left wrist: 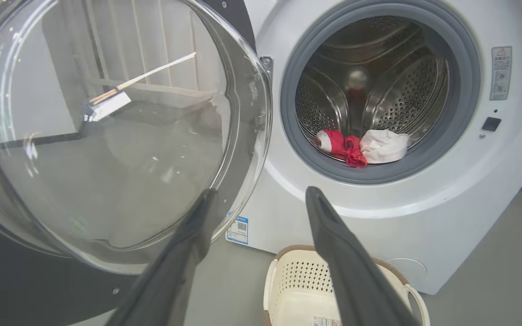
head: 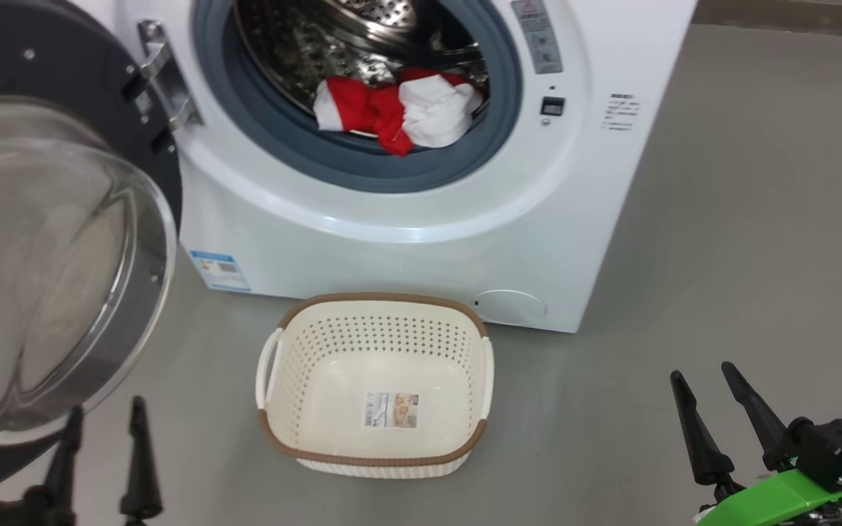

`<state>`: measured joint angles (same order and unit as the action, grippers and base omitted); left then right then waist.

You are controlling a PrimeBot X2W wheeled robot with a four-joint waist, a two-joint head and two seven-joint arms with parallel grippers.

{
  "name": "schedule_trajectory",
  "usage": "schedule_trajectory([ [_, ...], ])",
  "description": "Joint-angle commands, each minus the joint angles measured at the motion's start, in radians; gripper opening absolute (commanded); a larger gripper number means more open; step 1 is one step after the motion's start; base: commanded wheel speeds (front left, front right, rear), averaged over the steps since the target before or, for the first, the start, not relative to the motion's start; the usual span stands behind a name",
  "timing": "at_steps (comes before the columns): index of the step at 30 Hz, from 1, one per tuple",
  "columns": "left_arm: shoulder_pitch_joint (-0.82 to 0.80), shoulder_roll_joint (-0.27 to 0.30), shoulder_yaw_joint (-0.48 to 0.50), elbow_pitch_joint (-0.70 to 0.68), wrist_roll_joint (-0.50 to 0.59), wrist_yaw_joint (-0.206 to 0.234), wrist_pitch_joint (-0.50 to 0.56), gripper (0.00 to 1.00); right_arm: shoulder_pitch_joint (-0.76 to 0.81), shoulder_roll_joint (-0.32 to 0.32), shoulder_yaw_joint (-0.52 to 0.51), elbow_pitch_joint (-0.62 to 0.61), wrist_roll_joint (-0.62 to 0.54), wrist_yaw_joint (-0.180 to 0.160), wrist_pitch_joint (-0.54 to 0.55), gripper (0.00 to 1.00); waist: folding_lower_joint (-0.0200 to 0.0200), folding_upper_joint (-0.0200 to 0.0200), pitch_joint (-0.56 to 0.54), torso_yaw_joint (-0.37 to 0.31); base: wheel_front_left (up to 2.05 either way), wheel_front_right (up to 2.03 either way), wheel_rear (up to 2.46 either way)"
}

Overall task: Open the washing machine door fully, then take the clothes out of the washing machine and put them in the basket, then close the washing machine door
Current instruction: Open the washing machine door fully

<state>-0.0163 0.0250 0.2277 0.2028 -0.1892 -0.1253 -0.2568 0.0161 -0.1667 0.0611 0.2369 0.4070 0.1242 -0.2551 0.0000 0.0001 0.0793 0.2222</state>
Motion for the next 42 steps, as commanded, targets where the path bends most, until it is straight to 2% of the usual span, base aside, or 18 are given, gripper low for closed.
schedule_trajectory([
  [1, -0.005, 0.025, 0.022, -0.034, -0.006, -0.005, -0.005, 1.00, -0.006, -0.009, 0.014, -0.026, -0.002, 0.007, -0.007, 1.00, 0.0000, -0.0001, -0.012, -0.025, 0.00, 0.00, 0.00],
  [10, 0.032, 0.035, -0.095, -0.088, -0.035, -0.005, -0.005, 1.00, 0.016, -0.001, -0.023, -0.039, -0.004, 0.007, -0.007, 1.00, 0.0000, -0.0001, -0.016, -0.108, 0.00, 0.00, 0.00],
  [22, 0.038, 0.038, -0.170, -0.109, -0.082, -0.005, -0.005, 1.00, 0.025, 0.000, -0.059, -0.050, -0.003, 0.007, -0.007, 1.00, 0.0000, -0.0001, -0.006, -0.210, 0.00, 0.00, 0.00],
  [28, 0.028, 0.040, -0.208, -0.113, -0.109, -0.005, -0.005, 1.00, 0.037, 0.000, -0.086, -0.058, 0.001, 0.007, -0.007, 1.00, 0.0000, -0.0001, 0.007, -0.223, 0.00, 0.00, 0.00],
  [42, 0.016, 0.049, -0.208, -0.114, -0.135, -0.005, -0.005, 1.00, 0.032, 0.009, -0.097, -0.061, -0.003, 0.007, -0.007, 1.00, 0.0000, -0.0001, 0.019, -0.217, 0.00, 0.00, 0.00],
])
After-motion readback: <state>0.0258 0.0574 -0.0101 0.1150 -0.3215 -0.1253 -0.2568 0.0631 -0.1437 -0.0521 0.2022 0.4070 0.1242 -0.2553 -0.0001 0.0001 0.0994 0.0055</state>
